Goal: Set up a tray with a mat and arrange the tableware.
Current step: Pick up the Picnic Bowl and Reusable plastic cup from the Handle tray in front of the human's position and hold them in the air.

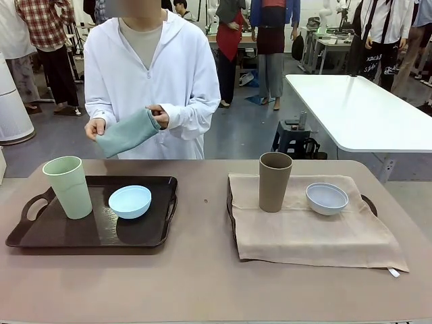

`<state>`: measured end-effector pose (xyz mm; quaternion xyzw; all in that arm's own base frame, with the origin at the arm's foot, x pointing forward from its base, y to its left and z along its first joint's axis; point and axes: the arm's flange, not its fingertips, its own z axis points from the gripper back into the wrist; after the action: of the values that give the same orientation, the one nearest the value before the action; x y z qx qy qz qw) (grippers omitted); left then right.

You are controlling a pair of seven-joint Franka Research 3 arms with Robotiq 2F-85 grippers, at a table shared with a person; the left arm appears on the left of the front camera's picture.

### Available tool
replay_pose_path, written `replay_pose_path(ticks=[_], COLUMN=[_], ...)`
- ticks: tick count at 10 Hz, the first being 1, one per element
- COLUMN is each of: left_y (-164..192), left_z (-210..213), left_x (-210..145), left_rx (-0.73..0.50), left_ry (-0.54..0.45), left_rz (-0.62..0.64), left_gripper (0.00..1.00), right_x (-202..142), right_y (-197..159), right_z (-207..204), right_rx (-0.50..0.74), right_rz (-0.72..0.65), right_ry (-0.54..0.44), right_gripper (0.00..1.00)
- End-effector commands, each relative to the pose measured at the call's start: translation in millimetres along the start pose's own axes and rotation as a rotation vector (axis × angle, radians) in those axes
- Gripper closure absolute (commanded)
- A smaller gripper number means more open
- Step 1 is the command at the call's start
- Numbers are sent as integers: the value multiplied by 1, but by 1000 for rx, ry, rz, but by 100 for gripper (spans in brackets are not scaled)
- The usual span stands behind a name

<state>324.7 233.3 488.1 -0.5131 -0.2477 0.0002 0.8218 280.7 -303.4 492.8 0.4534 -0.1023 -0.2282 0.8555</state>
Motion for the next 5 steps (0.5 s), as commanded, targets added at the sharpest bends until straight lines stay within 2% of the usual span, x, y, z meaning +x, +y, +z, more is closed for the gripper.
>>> replay_pose_path(ticks=[1,3,5], left_y=[0,-26,-54], left_z=[0,-7,-12], left_x=[0,17,30], left_rx=[0,104,186], left_ry=[0,72,102], left_rz=[0,-238,-395], left_gripper=[0,0,0], right_x=[0,5,6], right_y=[0,53,111], right_z=[0,-22,-51], right_rx=[0,-124,-243], right_rz=[0,76,107], right_ry=[0,41,82], right_gripper=[14,14,14])
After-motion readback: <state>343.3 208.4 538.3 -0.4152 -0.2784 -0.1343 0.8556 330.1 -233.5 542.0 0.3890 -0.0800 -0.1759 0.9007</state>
